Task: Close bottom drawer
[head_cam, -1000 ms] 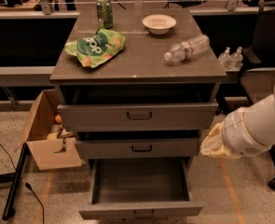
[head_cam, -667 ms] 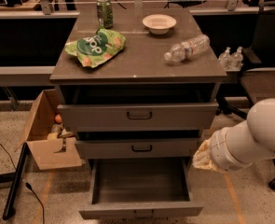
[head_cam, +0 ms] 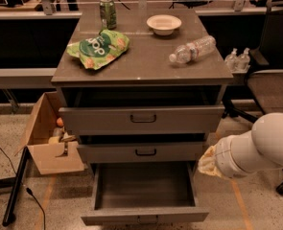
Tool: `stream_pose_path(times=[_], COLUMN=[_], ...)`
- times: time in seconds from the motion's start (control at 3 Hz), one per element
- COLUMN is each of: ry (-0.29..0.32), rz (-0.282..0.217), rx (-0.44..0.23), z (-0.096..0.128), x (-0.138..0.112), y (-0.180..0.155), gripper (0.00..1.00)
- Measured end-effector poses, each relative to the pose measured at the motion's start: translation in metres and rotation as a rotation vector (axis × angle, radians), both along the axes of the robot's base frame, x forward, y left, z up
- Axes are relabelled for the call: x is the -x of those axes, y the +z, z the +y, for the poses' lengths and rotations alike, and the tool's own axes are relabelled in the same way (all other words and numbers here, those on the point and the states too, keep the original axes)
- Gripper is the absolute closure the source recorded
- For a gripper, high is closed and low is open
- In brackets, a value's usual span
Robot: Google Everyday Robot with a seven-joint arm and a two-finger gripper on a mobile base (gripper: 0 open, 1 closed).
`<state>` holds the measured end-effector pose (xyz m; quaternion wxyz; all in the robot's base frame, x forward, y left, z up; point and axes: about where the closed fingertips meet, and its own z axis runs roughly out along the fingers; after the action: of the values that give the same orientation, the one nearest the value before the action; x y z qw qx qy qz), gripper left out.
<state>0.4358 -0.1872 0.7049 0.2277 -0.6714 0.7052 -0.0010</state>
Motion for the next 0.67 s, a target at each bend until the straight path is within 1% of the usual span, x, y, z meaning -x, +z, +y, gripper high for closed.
stream_pose_path(times=[0.33, 0.67], ry=[0.038, 0.127], rz=[0.009, -0.021], rx=[-0.074, -0.167], z=[0.019, 0.046], x=[0.004, -0.004], y=[-0.051, -0.115], gripper=[1.00, 1.00])
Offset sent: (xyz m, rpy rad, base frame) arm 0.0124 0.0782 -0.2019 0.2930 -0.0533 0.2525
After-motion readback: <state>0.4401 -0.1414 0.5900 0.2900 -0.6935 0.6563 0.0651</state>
